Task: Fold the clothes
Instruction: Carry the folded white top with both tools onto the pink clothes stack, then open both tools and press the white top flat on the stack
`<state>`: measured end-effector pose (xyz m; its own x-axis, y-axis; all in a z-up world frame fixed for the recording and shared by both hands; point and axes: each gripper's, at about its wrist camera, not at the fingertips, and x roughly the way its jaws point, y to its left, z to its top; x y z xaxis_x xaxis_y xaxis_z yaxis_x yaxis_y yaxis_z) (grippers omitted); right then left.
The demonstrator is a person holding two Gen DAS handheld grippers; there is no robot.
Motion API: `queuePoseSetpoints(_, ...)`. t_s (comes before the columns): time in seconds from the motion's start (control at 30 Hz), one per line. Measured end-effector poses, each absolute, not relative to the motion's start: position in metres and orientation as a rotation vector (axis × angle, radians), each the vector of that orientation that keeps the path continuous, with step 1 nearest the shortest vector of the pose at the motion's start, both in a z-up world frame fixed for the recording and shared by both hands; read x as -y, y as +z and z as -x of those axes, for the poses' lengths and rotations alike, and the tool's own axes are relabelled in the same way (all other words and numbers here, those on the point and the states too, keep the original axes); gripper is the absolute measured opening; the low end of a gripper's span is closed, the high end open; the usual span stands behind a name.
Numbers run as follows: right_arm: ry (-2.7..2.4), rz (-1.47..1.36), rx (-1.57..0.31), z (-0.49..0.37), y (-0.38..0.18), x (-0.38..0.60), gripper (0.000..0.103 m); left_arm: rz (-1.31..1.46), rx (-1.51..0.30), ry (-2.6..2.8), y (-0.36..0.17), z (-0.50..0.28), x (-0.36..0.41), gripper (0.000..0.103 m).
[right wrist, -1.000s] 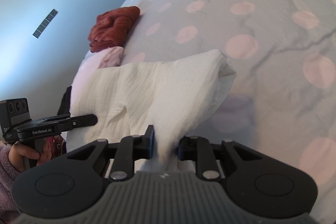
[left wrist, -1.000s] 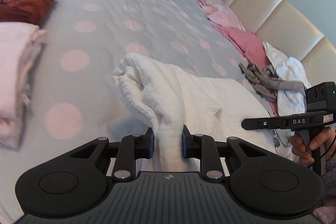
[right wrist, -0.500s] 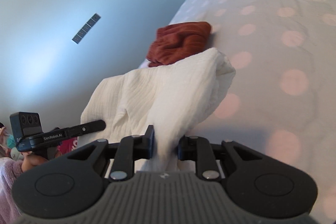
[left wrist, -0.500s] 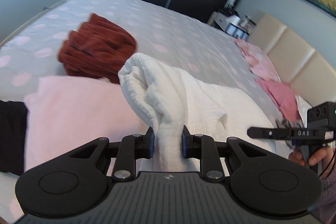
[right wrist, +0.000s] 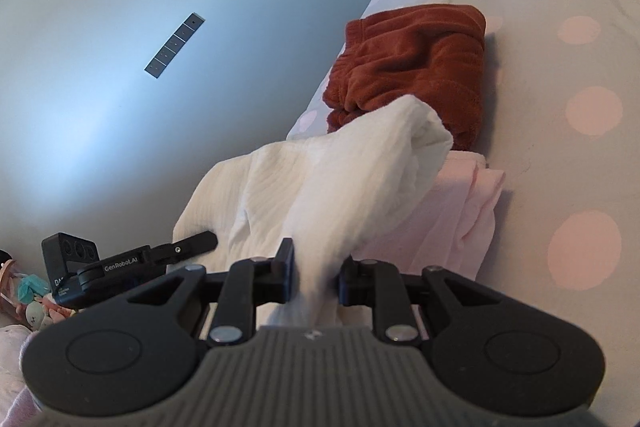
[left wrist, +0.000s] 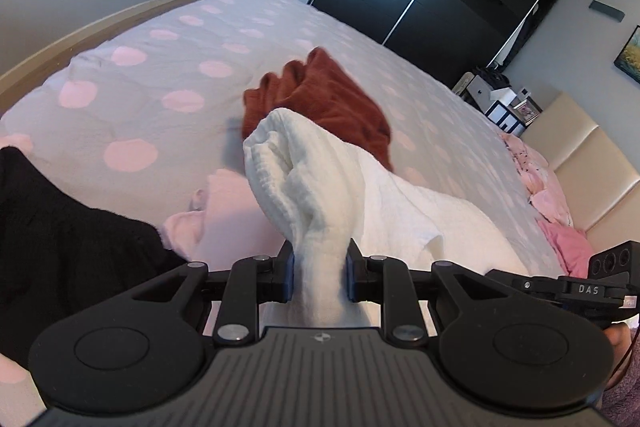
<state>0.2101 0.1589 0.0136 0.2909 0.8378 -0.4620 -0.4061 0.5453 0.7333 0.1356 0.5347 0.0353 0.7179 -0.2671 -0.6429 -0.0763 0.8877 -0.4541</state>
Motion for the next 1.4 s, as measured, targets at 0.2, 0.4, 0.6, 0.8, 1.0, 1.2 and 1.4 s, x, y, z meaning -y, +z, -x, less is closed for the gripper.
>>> queuePoseSetpoints(0.2,0.844,-0.538,-1.010,-0.220,-0.031,-0.183,0.023,0.557,-0.786,-0.090,-0.019,-0.142,-0.563,0.021)
queuePoseSetpoints(0.4,0.797,-0.556,-1.068,-0.231,-0.074,-0.182,0.022,0.616,-0.814,-0.090,-0.063,-0.144,-0.581,0.021)
queuePoseSetpoints(0.6,0.796,-0.543,-1.073,-0.234,-0.092,-0.184,0.024,0.572,-0.813,-0.061,-0.068,-0.142,-0.576,0.028)
queuePoseSetpoints(0.8,0.799,-0.420,-0.938,-0.231,-0.050,-0.172,0.045,0.447,-0.772,0.042,-0.031,-0.126,-0.568,0.051)
queuePoseSetpoints(1.0,0.738,-0.169,-0.672,-0.219,0.005,-0.168,0.033,0.284,-0.619,0.070,0.017,-0.127,-0.539,0.038)
queuePoseSetpoints(1.2,0.732,-0.063,-0.658,-0.241,-0.005,-0.224,0.023,0.280,-0.666,0.066,-0.004,-0.165,-0.531,0.024)
queuePoseSetpoints(1.4,0.704,-0.002,-0.741,-0.266,-0.049,-0.243,0.019,0.362,-0.739,0.078,-0.044,-0.183,-0.546,0.020)
